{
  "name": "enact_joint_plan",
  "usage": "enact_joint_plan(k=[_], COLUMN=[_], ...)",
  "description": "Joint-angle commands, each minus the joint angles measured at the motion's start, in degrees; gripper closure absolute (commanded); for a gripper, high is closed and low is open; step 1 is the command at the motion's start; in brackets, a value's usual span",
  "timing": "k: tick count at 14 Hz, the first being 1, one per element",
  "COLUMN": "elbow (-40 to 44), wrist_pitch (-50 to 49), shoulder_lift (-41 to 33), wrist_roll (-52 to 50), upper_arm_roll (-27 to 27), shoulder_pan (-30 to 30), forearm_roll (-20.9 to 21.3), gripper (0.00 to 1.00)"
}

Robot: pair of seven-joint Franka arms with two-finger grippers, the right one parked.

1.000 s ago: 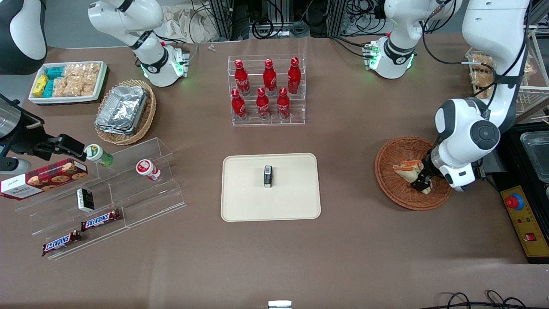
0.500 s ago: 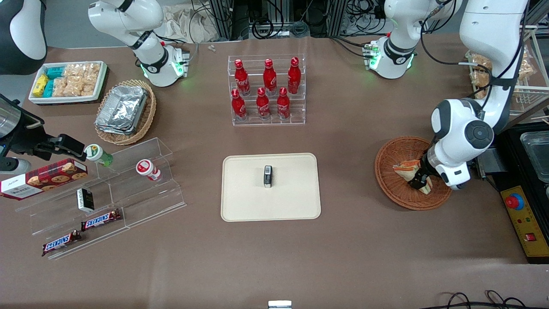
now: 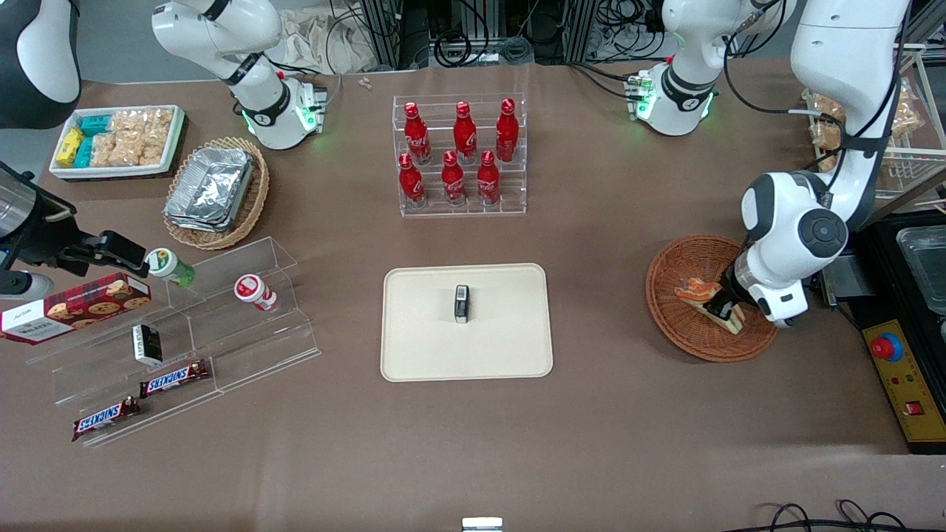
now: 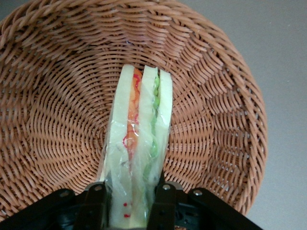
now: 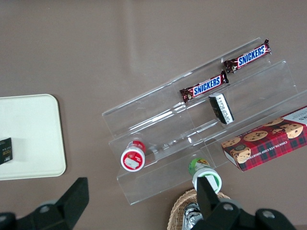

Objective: Place sandwich from basket to tray
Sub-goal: 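Lift the sandwich out of the basket and carry it toward the cream tray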

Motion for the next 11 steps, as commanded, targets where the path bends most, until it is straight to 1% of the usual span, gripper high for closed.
enact_joint_plan(k=[1, 2, 3, 4, 7, 9, 11], elbow=[0.36, 4.04, 8.51, 13.34, 25.66, 33.65, 39.38], wrist_pitch=[-2.49, -8.28, -15.47, -22.24, -38.25, -45.57, -50.06], shoulder_lift=[-3.73, -3.83, -3.74, -3.66, -3.74, -3.22, -2.43], wrist_roll=[-2.83, -2.65, -2.22, -1.08, 7.69, 12.18, 14.91], upper_arm_roll=[-0.35, -0.61, -1.05, -1.93, -4.82, -7.72, -10.97], shoulder_pan=[-0.09, -0.09, -0.17, -0.17, -0.17, -0.17, -0.09], forearm_roll=[4.17, 6.46, 7.44, 7.45, 7.19, 6.75, 6.22], gripper=[1.0, 1.0, 1.0, 1.0, 1.0, 1.0, 1.0])
